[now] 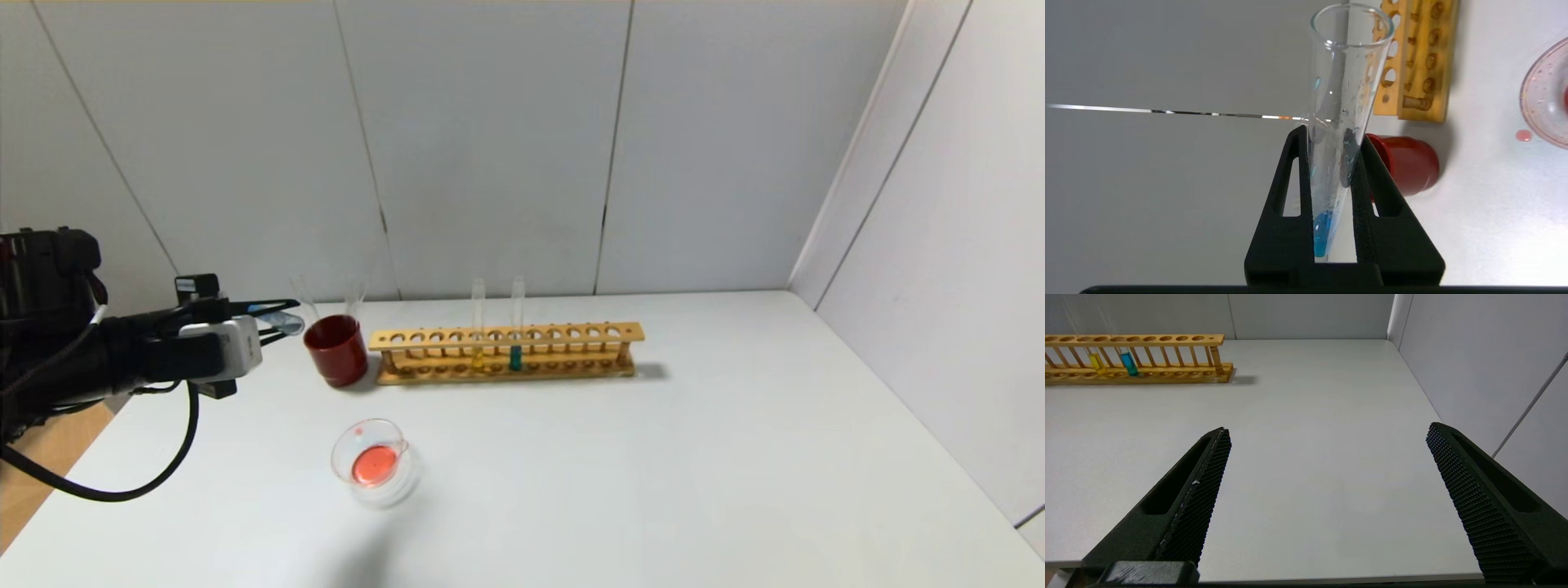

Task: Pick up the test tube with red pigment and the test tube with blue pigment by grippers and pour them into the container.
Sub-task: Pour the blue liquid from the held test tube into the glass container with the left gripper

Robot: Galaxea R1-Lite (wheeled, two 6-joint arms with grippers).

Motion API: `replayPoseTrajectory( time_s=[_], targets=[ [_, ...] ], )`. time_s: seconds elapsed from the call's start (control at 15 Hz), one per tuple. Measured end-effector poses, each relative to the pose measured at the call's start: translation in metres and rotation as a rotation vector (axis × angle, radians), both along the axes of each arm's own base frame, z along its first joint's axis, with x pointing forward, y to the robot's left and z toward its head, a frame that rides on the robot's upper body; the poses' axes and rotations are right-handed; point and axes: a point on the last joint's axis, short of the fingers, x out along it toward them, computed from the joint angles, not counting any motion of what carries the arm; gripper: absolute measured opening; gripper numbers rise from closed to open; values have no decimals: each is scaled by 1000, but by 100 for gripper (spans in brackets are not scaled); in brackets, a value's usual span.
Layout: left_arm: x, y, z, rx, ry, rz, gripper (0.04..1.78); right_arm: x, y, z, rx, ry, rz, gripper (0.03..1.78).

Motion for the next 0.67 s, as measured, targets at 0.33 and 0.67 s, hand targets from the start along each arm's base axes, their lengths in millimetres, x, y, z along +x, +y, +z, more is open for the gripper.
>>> replayPoseTrajectory(
  time_s=[0.33, 0.67],
  targets=[
    [-4, 1, -14, 55, 6, -39, 31, 0, 0, 0, 0, 0, 0, 175],
    [-1, 11, -22, 103, -14, -62, 31, 0, 0, 0, 0, 0, 0, 175]
  ],
)
